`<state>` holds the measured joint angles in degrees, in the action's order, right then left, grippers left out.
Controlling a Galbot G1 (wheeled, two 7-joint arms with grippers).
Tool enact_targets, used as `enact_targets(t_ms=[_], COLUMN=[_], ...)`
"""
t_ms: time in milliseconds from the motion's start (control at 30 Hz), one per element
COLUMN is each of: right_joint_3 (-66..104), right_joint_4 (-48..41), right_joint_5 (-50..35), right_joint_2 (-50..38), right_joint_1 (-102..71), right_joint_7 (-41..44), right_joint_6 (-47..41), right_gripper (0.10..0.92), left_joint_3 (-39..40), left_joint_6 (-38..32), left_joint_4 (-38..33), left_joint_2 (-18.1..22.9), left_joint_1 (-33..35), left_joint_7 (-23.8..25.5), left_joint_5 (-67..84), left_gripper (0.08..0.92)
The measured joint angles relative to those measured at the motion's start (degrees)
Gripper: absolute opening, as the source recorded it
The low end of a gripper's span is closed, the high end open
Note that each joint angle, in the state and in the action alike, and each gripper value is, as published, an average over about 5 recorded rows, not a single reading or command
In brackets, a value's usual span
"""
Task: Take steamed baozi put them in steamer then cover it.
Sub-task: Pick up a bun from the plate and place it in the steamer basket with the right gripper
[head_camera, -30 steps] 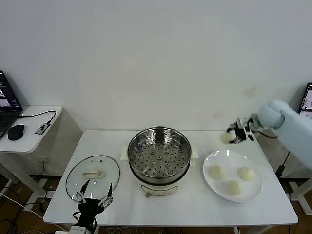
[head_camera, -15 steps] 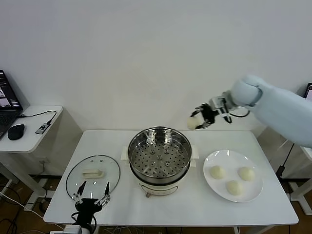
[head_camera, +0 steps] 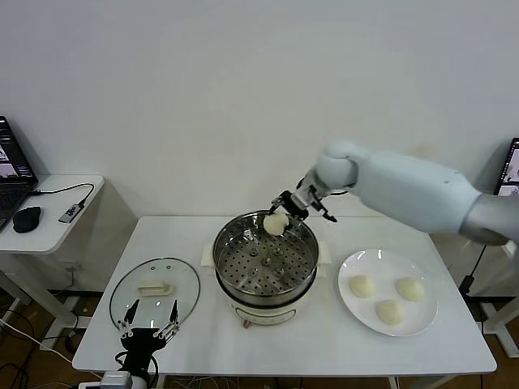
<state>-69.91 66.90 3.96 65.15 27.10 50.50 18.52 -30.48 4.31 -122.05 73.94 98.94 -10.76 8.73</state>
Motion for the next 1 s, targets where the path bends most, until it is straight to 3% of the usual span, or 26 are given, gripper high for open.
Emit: enact_targets(t_ms=[433, 733, 1000], right_joint_3=[-1.2, -1.9, -3.3], right_joint_4=[-5.9, -6.0, 0.6], right_joint_5=[10.5, 12.1, 3.8], right_joint_2=[6.2, 6.6, 1.9], right_joint_1=[-2.0, -1.6, 3.2], right_joint_7=[-2.8, -3.4, 0.7], right_joint_6=[7.9, 9.4, 1.8], right_gripper=[0.564, 0.785, 0.823], left_joint_3=[-0.1, 0.0, -0.1], left_joint_6=[0.4, 0.6, 1.0], left_joint_4=[-0.2, -0.3, -1.0], left_joint_2=[-0.4, -0.2, -0.3], left_joint_1=[-0.7, -0.7, -0.5], left_joint_7=[0.1, 0.1, 0.1], left_joint_5=[0.5, 0.5, 0.5], left_gripper=[0.823, 0.823, 0.823])
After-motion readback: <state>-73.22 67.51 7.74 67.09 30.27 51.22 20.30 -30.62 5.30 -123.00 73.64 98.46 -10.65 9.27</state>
